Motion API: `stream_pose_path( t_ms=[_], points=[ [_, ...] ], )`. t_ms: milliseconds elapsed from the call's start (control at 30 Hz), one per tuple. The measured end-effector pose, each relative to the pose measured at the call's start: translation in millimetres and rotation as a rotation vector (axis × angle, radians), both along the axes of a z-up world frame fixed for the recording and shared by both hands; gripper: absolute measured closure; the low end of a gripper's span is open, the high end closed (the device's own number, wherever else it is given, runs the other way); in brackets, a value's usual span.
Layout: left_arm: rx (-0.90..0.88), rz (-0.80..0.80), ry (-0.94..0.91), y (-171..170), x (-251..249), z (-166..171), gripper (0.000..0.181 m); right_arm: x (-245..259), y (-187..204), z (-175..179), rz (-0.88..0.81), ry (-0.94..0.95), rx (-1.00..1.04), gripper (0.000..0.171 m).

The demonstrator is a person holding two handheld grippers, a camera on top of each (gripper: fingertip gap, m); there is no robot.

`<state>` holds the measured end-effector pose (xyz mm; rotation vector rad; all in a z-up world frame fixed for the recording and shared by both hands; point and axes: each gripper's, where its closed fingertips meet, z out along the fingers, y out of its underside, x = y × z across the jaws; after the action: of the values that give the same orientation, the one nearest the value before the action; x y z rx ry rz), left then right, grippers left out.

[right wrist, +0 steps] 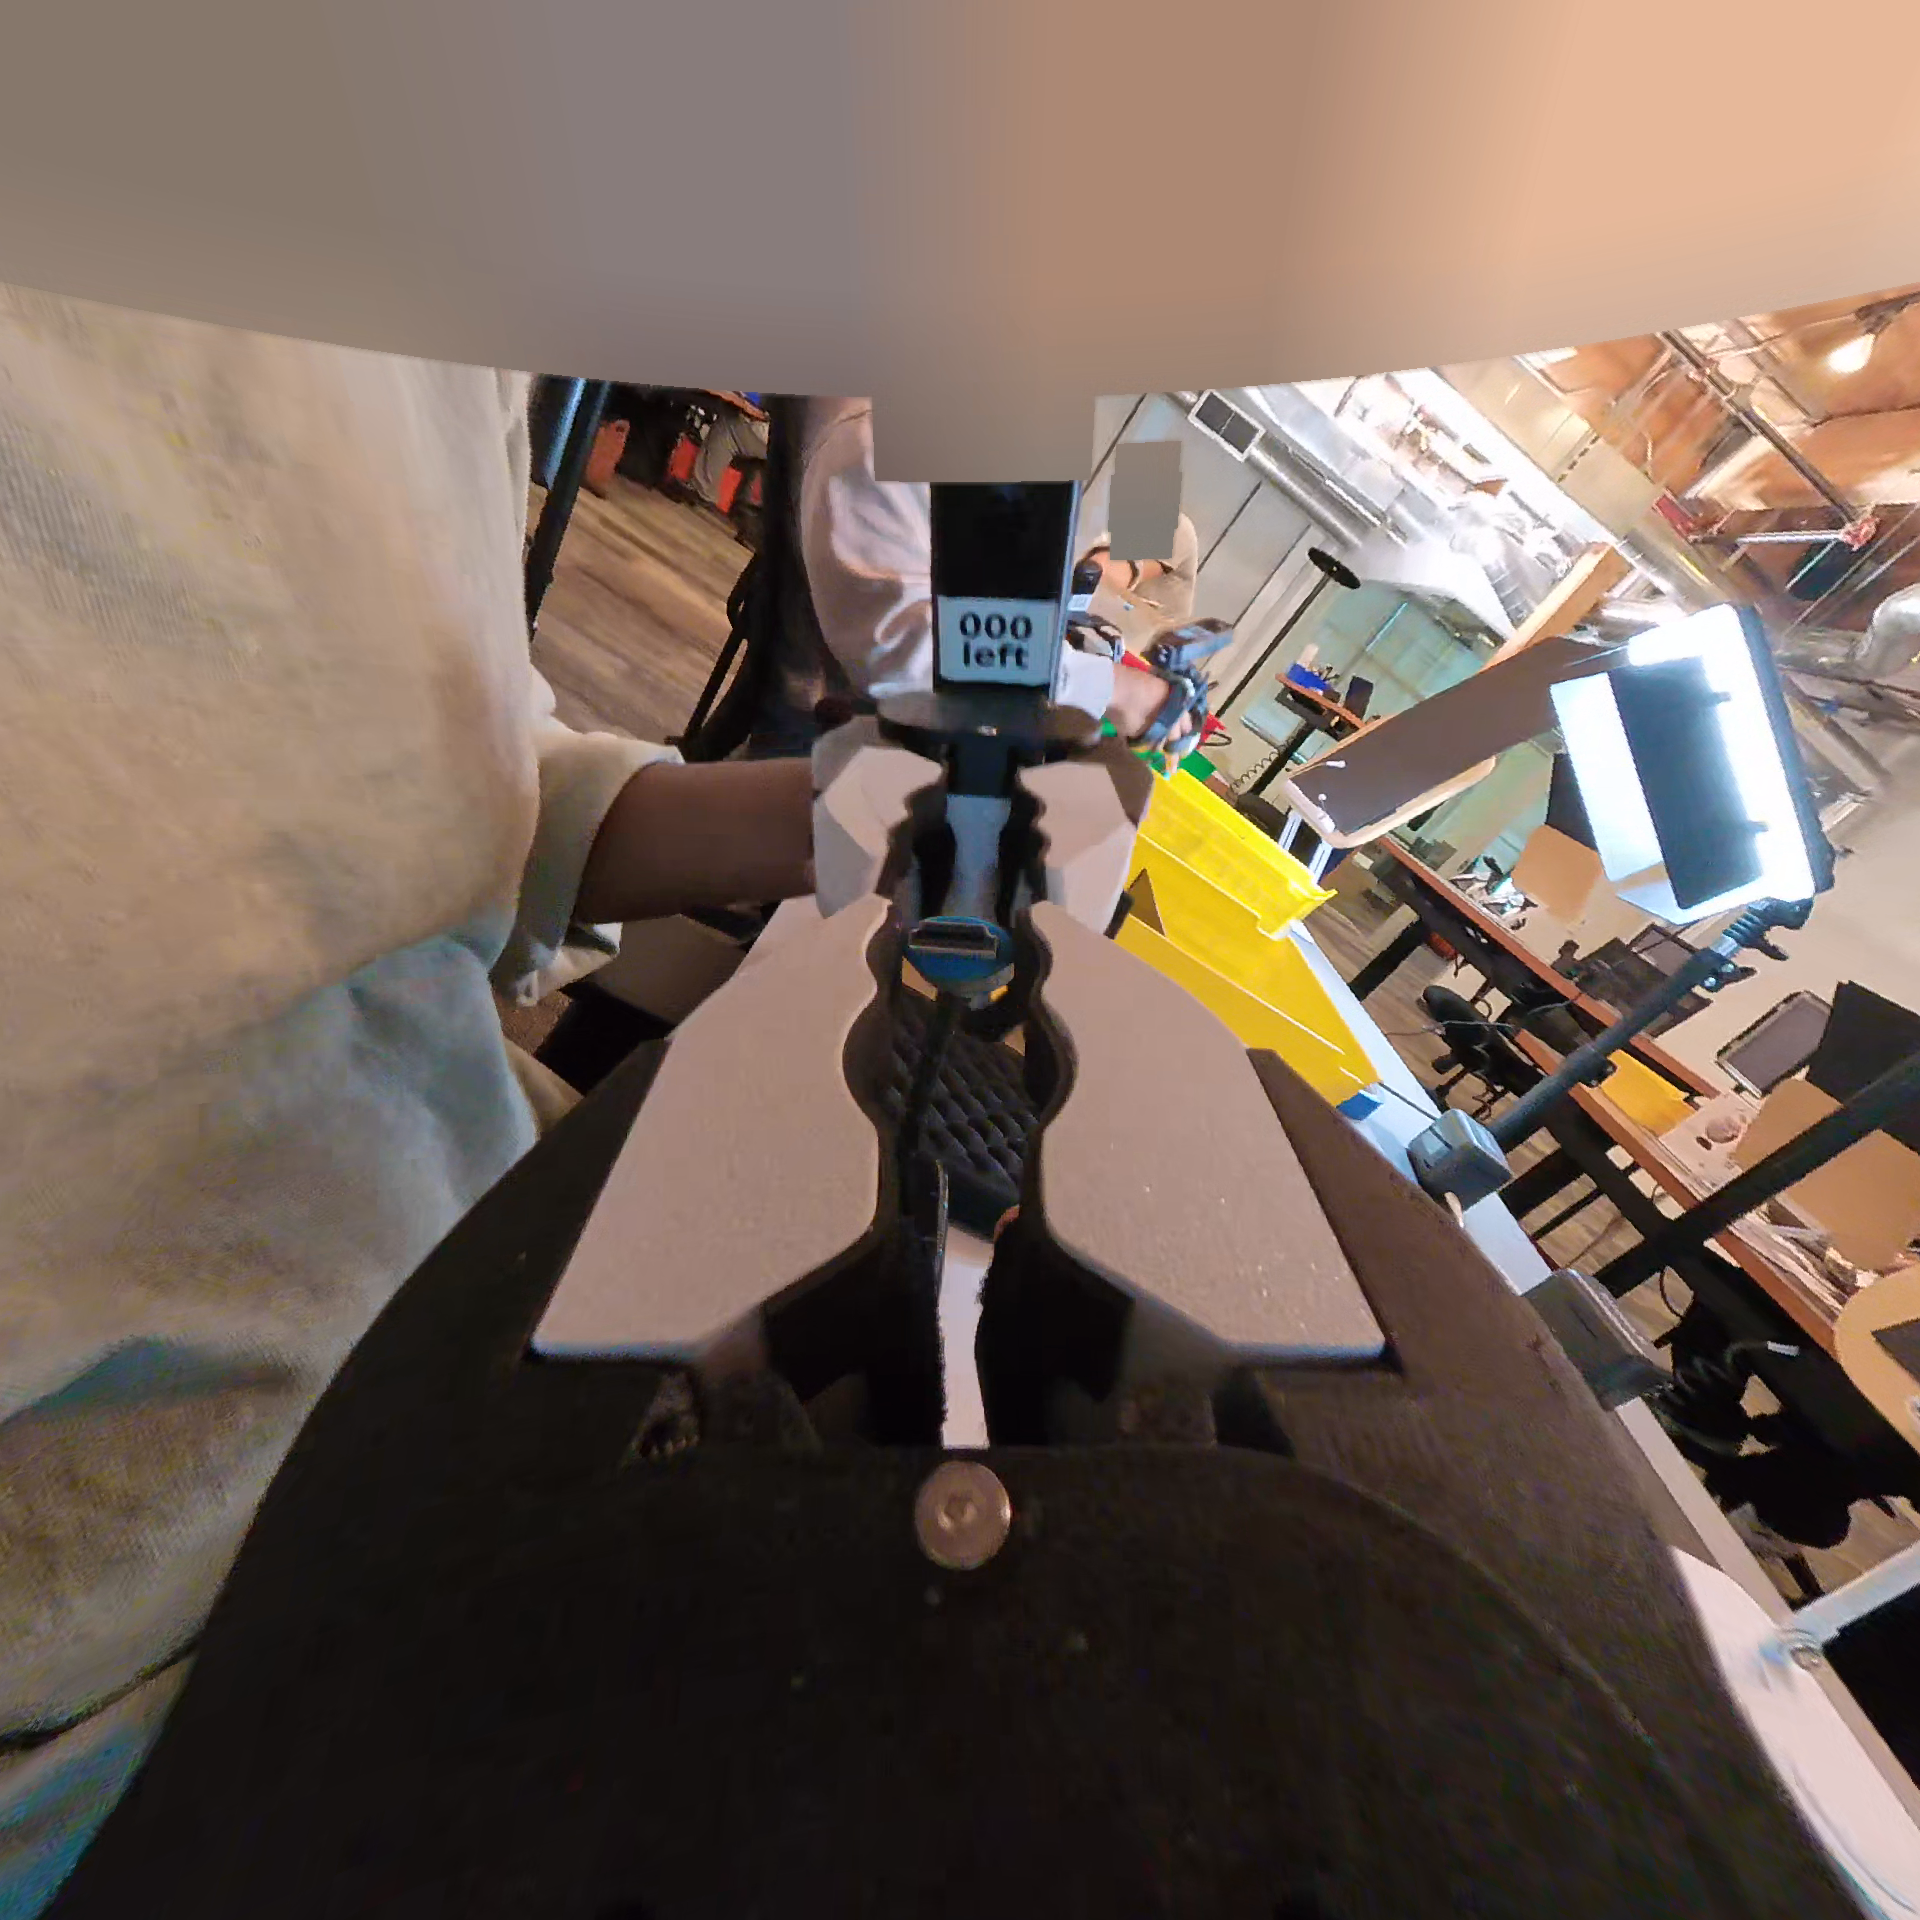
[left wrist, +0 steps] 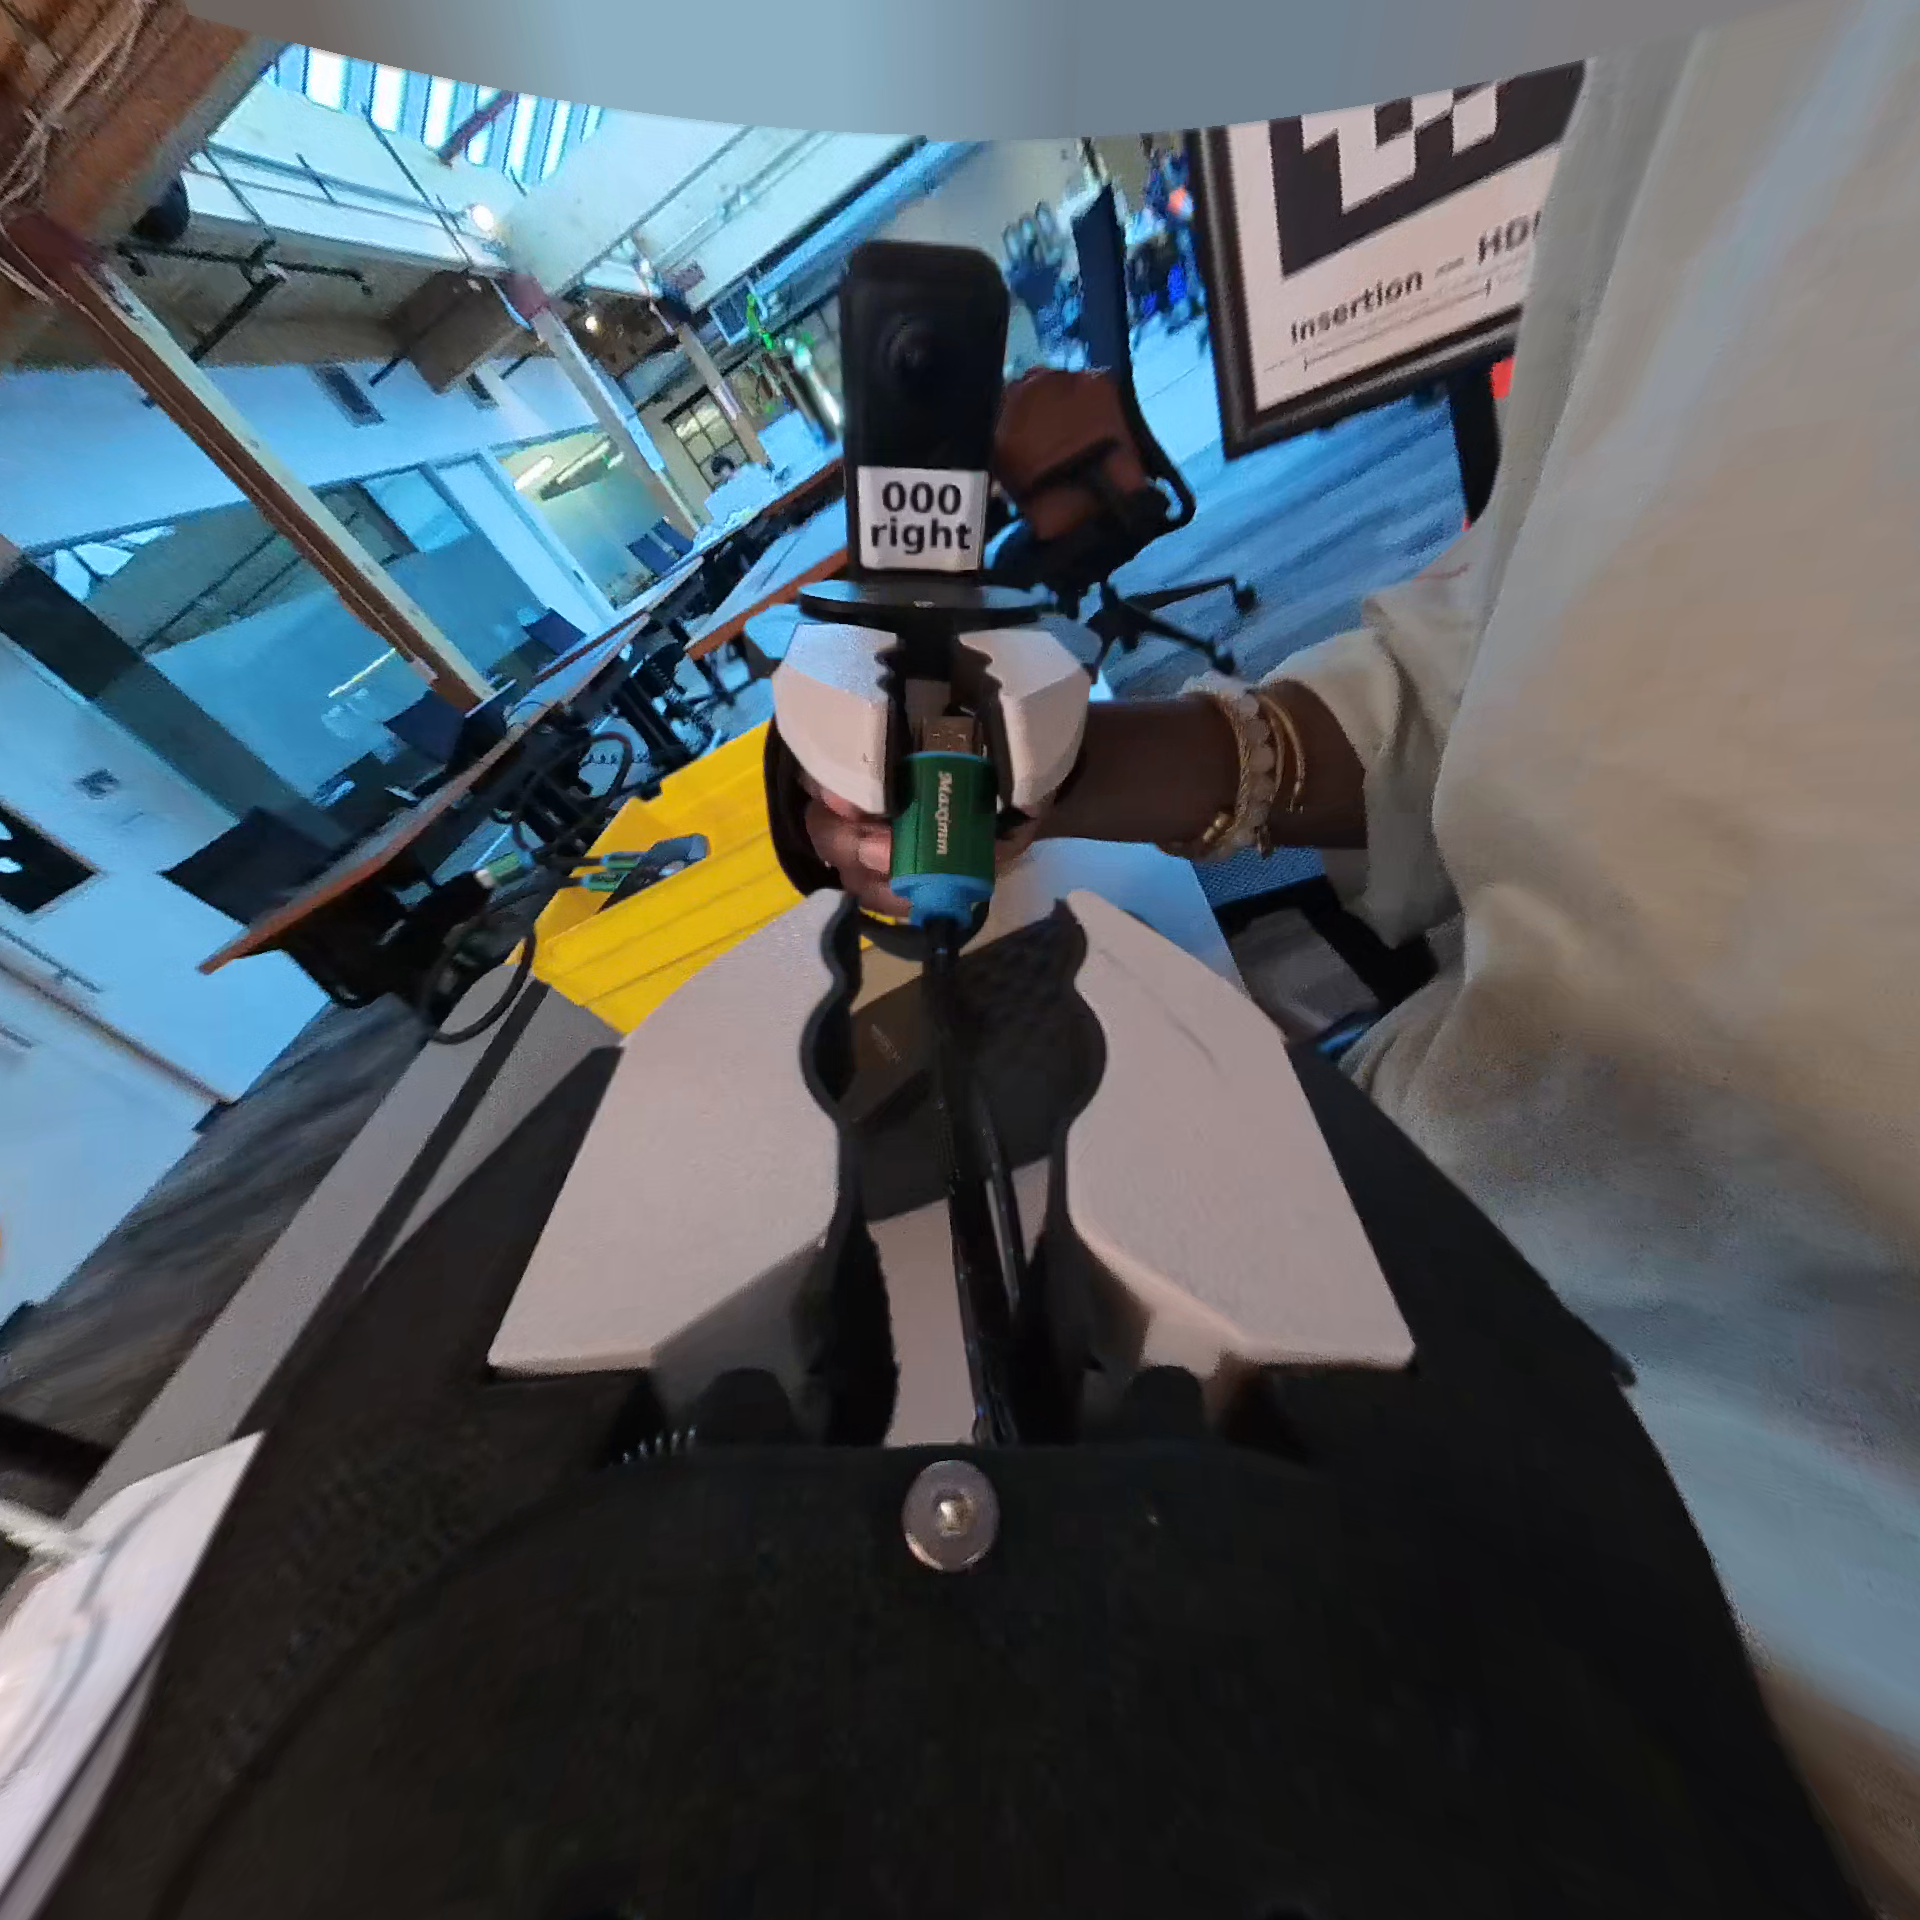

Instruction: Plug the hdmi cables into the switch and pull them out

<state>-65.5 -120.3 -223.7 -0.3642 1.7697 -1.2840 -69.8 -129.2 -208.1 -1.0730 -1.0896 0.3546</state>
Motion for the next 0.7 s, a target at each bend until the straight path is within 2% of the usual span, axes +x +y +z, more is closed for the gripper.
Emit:
stream_pose_path(
  t_ms=[167,333,700],
  points=[
    [-0.161,-0.064,-0.061,-4,9,-1,0.153,4,-3,0,0.012,0.032,-0.01,0.151],
    [-0.136,-0.062,-0.094,-5,13,-7,0.167,8,-5,1,0.02,0.052,-0.012,0.151],
    [-0.188,-0.081,-0.161,-7,16,-2,0.169,11,-6,1,0.016,0.065,-0.02,0.151]
  ],
)
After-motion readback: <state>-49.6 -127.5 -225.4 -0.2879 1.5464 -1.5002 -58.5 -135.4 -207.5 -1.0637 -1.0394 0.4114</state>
